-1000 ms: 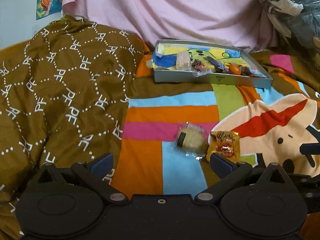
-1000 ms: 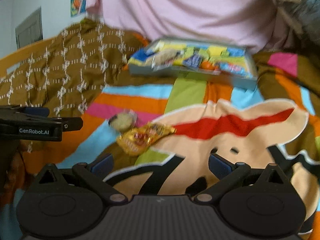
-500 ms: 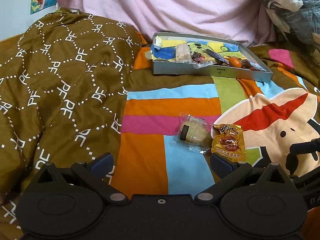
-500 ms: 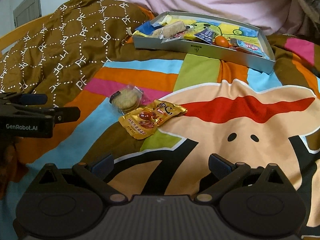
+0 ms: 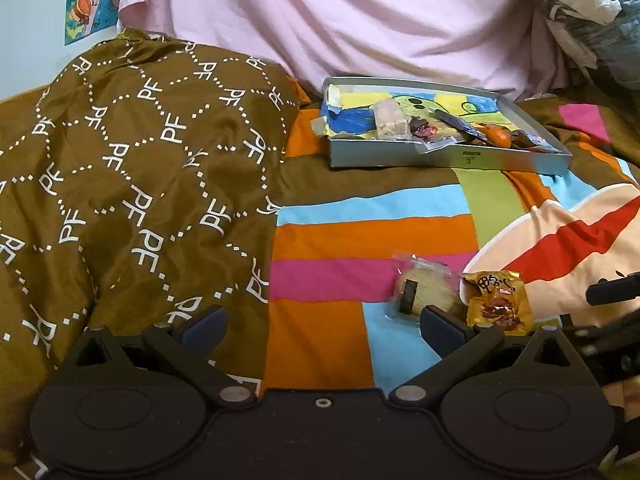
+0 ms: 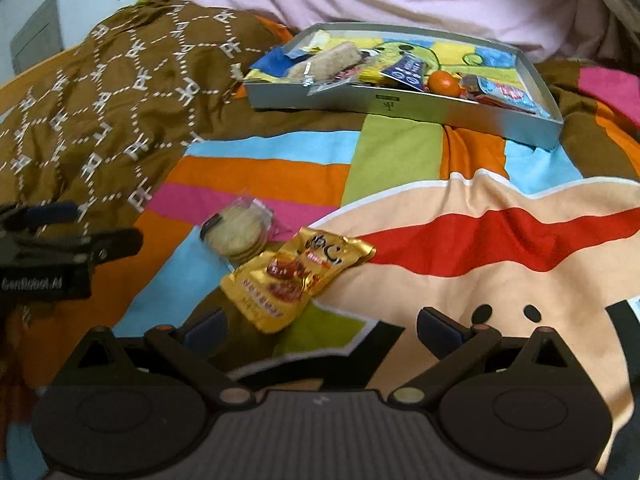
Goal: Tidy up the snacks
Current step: 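Move the left gripper to the clear-wrapped cookie while the right gripper approaches the gold jerky packet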
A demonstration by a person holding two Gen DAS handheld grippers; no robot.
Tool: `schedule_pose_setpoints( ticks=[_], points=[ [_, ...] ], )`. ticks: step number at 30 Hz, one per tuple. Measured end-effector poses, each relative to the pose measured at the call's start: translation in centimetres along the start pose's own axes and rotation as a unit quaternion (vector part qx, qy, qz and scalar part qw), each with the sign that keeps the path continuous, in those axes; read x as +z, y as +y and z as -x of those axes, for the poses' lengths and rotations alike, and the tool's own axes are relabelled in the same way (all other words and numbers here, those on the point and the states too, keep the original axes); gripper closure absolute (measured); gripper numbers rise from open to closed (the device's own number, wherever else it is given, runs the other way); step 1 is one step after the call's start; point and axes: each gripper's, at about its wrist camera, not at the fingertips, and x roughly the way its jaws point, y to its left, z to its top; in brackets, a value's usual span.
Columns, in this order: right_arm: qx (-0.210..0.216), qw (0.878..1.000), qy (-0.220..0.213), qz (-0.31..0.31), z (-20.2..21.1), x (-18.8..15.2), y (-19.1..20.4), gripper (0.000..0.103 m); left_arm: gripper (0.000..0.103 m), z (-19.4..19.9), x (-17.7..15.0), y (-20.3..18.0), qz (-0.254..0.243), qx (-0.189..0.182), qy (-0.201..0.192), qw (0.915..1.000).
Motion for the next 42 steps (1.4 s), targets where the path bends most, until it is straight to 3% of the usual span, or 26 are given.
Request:
schedule_pose_setpoints(
  ticks=[11, 22, 42],
  points=[
    [-0.024, 0.997, 0.047, -0.047, -4.6, 2.2, 0.4, 0.0, 0.001, -0.6, 0.2, 1.5, 0.035, -0.01, 0.002, 0.9993],
    [-0.066, 0.996, 0.055, -0.035, -7.3, 2.9, 1.4, 0.0, 0.001, -1.4, 0.5, 2.4, 0.055, -0.01, 0.005, 0.9984],
    [-0.092, 0.995, 0.031, -0.014, -5.1, 0.9, -0.1, 0.0, 0.001, -1.6, 0.5, 2.2, 0.049, -0.002, 0.013, 0.9987]
  ],
)
